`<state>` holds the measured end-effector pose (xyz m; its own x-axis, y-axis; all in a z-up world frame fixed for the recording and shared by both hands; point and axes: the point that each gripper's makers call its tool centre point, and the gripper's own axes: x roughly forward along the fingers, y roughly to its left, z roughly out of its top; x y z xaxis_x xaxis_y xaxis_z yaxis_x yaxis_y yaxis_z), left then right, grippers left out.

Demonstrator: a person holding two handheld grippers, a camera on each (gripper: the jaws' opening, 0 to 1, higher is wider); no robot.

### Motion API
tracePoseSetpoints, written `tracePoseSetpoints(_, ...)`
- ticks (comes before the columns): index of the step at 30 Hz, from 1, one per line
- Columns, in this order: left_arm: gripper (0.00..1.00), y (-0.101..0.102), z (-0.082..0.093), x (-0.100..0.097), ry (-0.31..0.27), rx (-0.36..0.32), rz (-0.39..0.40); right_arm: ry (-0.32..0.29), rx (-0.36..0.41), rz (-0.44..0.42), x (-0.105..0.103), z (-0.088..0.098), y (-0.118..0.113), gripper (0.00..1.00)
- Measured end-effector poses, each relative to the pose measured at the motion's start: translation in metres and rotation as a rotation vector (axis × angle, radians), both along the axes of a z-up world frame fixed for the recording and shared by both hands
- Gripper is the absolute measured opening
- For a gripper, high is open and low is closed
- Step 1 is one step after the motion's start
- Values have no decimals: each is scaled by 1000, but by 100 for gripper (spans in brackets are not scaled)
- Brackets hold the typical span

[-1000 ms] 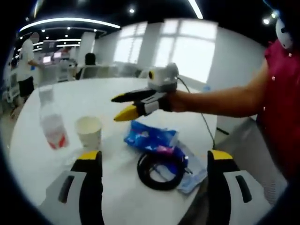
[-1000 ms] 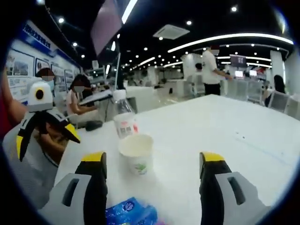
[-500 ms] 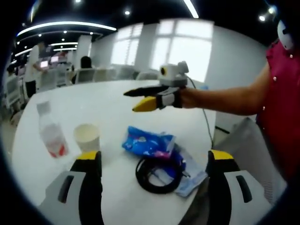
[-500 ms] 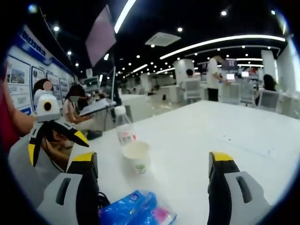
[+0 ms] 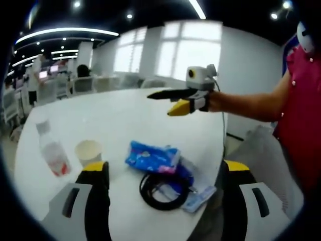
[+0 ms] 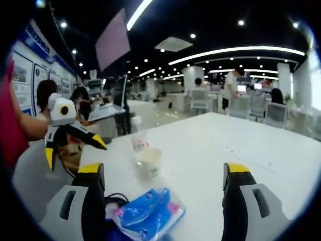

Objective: Arrange the tabletop items into an orderly group along one side of the table until the central work area is clear of visible clutter.

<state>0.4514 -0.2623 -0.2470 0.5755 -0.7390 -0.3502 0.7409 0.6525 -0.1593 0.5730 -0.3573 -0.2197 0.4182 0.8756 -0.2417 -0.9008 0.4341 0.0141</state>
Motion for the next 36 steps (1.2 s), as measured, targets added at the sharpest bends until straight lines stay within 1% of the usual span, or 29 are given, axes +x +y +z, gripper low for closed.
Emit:
tracePoseSetpoints(5,89,-2,2,-6,-7,9,-13,-3,-11,-10,-21,-2,-11,96)
tracePoseSetpoints(9,89,-4,5,-9,-12,12,-26,14,-22,-19,-39,-9,-19,95)
tracePoseSetpoints(15,88,-8,11,-14,-29,19,-47,38,-32,-36,-61,-16,-32,95)
tracePoseSetpoints(20,87,-11,10,-18,-28,31,-70,55,-42,-55,-74,-21,-41,94)
tracePoseSetpoints(24,87,-13,7,-19,-23,46,-90,67,-51,-63,-86,-24,-43,93)
tracePoseSetpoints(29,85,-14,-1,-17,-12,72,-117,81,-72,-72,-96,-30,-45,92)
tracePoseSetpoints(32,85,-15,-2,-14,-12,82,-133,86,-81,-80,-101,-32,-47,92)
tracePoseSetpoints(36,83,-17,-5,-5,-11,98,-153,100,-100,-85,-107,-37,-48,91)
